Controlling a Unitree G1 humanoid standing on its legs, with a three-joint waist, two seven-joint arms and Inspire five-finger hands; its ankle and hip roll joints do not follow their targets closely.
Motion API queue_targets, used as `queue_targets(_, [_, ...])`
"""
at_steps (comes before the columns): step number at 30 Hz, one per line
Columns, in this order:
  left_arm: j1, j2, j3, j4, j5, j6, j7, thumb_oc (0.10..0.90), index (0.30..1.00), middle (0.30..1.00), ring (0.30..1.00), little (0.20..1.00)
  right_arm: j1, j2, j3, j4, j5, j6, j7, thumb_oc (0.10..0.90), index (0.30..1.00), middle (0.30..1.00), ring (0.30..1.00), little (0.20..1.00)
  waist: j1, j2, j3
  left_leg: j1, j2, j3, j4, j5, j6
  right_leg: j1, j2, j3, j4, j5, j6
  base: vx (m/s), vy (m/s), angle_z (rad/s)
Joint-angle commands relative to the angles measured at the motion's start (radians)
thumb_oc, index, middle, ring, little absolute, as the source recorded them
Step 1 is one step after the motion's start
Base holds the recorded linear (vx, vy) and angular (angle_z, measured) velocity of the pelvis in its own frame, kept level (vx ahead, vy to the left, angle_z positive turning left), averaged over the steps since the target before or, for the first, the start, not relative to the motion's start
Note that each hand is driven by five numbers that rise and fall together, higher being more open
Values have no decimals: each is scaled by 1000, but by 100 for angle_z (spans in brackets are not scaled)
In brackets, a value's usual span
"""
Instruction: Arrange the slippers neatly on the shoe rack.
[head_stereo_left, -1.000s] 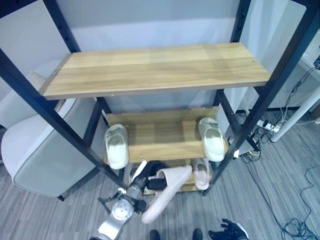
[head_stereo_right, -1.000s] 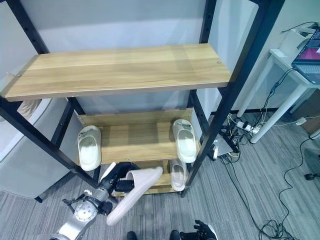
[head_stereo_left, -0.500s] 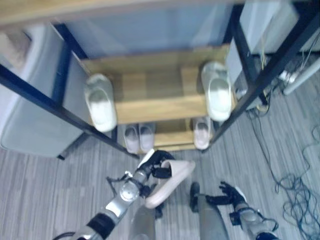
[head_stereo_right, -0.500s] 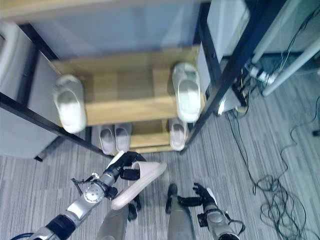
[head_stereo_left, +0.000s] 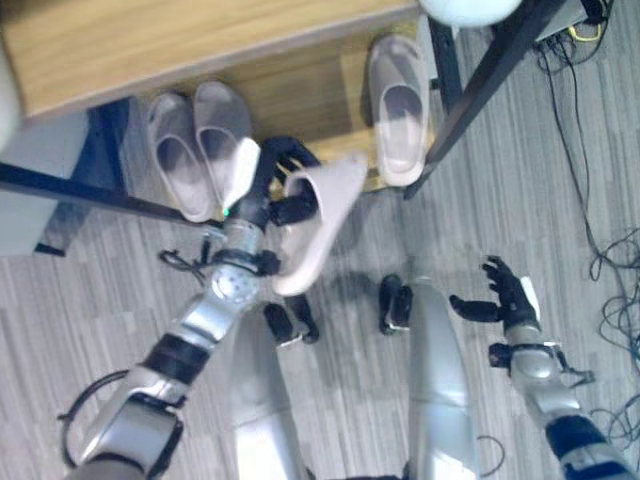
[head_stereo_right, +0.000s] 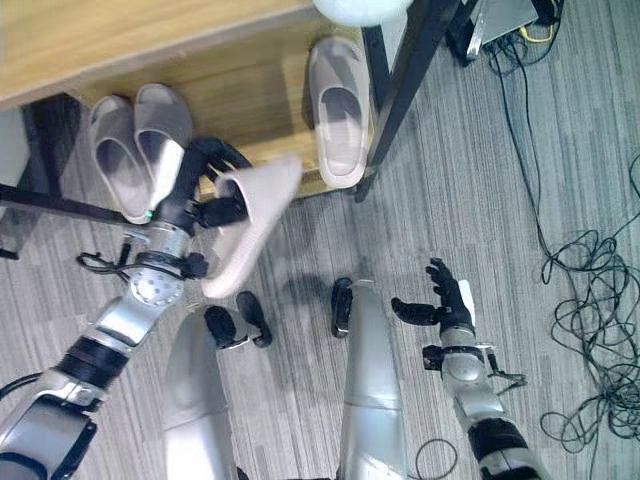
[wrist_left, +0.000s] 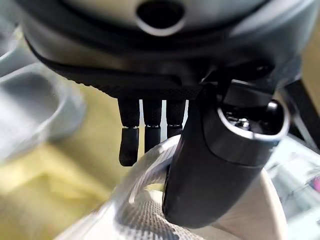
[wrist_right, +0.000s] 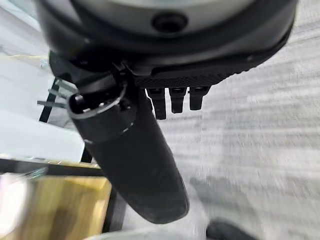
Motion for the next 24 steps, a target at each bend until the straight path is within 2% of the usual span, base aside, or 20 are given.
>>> queue_targets(1, [-152, 67, 65, -50, 28, -57, 170, 400, 300, 300, 300, 300, 47, -40, -53, -164, 8, -98, -41, 800, 900, 900, 900, 900, -34, 21, -49, -37, 22, -15, 113, -134, 1, -42, -33, 36, 150, -192, 126, 96, -3, -3])
queue_targets(2, [-158, 68, 63, -46, 27, -57, 172, 400, 300, 300, 300, 300, 45, -40, -55, -166, 8, -97, -42, 800, 900, 900, 900, 900, -34, 21, -49, -48, 23, -17, 127, -141, 1, -53, -35, 37, 164, -199, 127, 118, -12, -3])
queue_targets(5, [-276, 134, 36, -9, 25, -33, 218, 400, 300, 300, 300, 300, 26, -84, -77, -288, 6, -103, -35, 800, 900, 900, 900, 900, -49, 19, -20, -165, 39, -44, 314, -192, 2, -167, -39, 65, 352, -252, 120, 119, -18, 3])
queue_targets(7, [-309, 148, 10, 8, 15, -27, 243, 400, 300, 300, 300, 300, 47, -100, -81, -323, -8, -105, -41, 800, 900, 900, 900, 900, -59, 27, -18, -204, 42, -71, 395, -216, 0, -180, -51, 71, 429, -289, 116, 170, -13, 2])
queue_targets(8, [-346, 153, -31, 48, 8, -21, 254, 400, 300, 300, 300, 300, 68, -114, -81, -363, -10, -105, -35, 800, 900, 900, 900, 900, -68, 41, -18, -230, 40, -104, 465, -240, -7, -180, -58, 74, 503, -324, 114, 185, 2, 12])
queue_targets(13, [-396, 164, -100, 144, -20, -19, 276, 400, 300, 300, 300, 300, 123, -158, -78, -440, -23, -104, -24, 800, 900, 900, 900, 900, -89, 24, -18, -230, 53, -123, 573, -292, -13, -180, -69, 121, 630, -375, 113, 87, 15, 7])
queue_targets(15, [-449, 170, -139, 199, -49, -19, 270, 400, 300, 300, 300, 300, 161, -190, -77, -467, -29, -106, -13, 800, 900, 900, 900, 900, -105, 8, -18, -230, 55, -137, 632, -316, -15, -180, -74, 149, 694, -403, 106, 64, 2, 1])
queue_targets(24, [-605, 174, -270, 357, -82, -5, 228, 400, 300, 300, 300, 300, 198, -258, -66, -489, -32, -105, 19, 800, 900, 900, 900, 900, -137, -16, -18, -230, 60, -153, 728, -352, -15, -180, -102, 163, 776, -440, 96, 10, 5, 0])
